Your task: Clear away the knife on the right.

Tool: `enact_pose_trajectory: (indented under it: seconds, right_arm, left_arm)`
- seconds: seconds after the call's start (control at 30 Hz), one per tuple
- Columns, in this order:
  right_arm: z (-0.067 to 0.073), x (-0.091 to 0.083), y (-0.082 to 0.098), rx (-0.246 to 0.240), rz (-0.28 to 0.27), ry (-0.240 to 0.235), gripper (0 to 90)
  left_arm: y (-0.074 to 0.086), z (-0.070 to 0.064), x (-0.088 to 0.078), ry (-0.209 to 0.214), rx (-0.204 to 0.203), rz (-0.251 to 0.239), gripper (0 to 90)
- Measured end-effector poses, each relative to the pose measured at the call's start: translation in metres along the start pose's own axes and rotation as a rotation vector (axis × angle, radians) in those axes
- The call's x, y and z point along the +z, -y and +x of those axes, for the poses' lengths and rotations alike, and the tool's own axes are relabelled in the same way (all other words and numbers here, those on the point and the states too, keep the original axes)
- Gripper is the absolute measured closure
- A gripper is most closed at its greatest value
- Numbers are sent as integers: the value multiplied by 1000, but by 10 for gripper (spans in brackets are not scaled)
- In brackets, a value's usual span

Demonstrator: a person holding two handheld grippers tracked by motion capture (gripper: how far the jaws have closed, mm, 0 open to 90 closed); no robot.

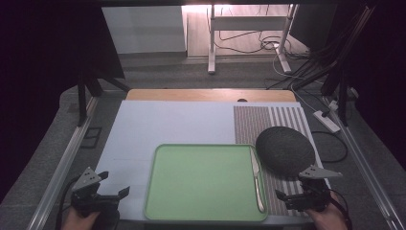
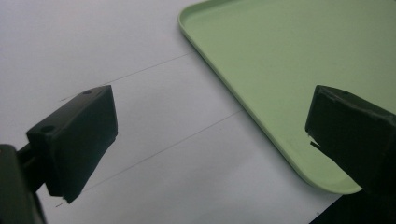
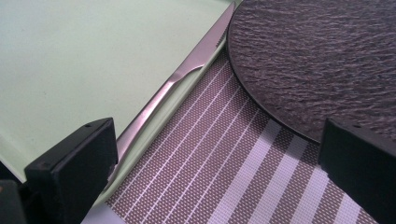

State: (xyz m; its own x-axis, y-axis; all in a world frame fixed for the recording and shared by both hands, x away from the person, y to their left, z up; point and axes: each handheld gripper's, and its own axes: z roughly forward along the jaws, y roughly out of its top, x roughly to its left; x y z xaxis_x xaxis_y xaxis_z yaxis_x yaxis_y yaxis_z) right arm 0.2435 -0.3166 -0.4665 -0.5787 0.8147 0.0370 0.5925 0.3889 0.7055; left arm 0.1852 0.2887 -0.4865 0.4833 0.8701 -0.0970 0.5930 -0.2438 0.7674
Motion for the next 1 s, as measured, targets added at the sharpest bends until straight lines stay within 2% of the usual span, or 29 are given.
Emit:
enact_pose_trajectory:
  seconds: [0.63,1.0]
  right_arm:
    - [-4,-16,10,27,-27,24,0]
    - [-4,-23,15,25,-27,42,0]
  left_arm:
    - [0,1,0,2,-7,-1,31]
    - [0,1,-1,3,-10,-4,31]
